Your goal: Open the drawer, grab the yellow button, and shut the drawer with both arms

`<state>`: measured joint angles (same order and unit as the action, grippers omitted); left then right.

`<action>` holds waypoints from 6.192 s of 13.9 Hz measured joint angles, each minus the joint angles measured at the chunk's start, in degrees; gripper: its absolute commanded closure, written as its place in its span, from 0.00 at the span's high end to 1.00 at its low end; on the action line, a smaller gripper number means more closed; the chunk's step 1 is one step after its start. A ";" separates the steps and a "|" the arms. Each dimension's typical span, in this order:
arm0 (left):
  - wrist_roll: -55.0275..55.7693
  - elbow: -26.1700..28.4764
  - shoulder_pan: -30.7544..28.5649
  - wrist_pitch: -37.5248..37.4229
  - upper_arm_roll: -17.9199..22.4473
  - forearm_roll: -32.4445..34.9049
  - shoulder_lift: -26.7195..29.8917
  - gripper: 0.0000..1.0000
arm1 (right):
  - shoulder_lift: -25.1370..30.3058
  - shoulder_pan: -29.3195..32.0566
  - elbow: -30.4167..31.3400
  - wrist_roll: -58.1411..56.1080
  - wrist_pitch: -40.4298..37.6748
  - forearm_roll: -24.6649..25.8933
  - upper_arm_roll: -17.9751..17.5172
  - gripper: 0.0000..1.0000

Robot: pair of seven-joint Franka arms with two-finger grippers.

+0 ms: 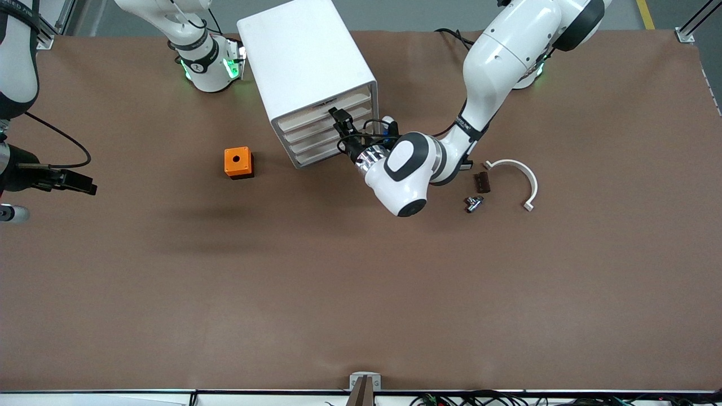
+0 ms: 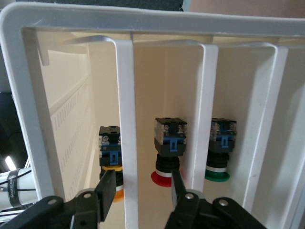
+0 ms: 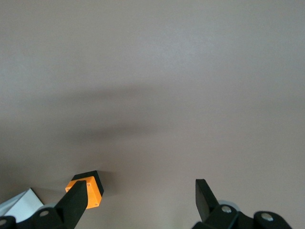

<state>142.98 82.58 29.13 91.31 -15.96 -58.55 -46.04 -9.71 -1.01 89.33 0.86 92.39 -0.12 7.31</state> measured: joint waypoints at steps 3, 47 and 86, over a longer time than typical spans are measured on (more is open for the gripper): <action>0.03 0.00 1.07 -0.01 -0.09 -0.03 0.00 0.18 | 0.06 -1.13 -0.47 3.94 -1.44 0.00 -0.49 1.00; -74.18 -11.65 -25.26 -4.12 1.48 59.12 5.14 0.99 | -12.26 -52.66 3.64 96.52 21.35 -4.45 -1.57 0.96; -57.86 1.98 -3.05 21.78 -15.97 60.19 9.63 0.99 | -5.18 -9.50 -1.32 11.52 5.23 -3.34 0.93 0.00</action>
<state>85.12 84.56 26.08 113.08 -31.93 1.63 -36.40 -14.89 -10.51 88.01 12.38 97.61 -3.46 8.24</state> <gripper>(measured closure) 0.004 0.599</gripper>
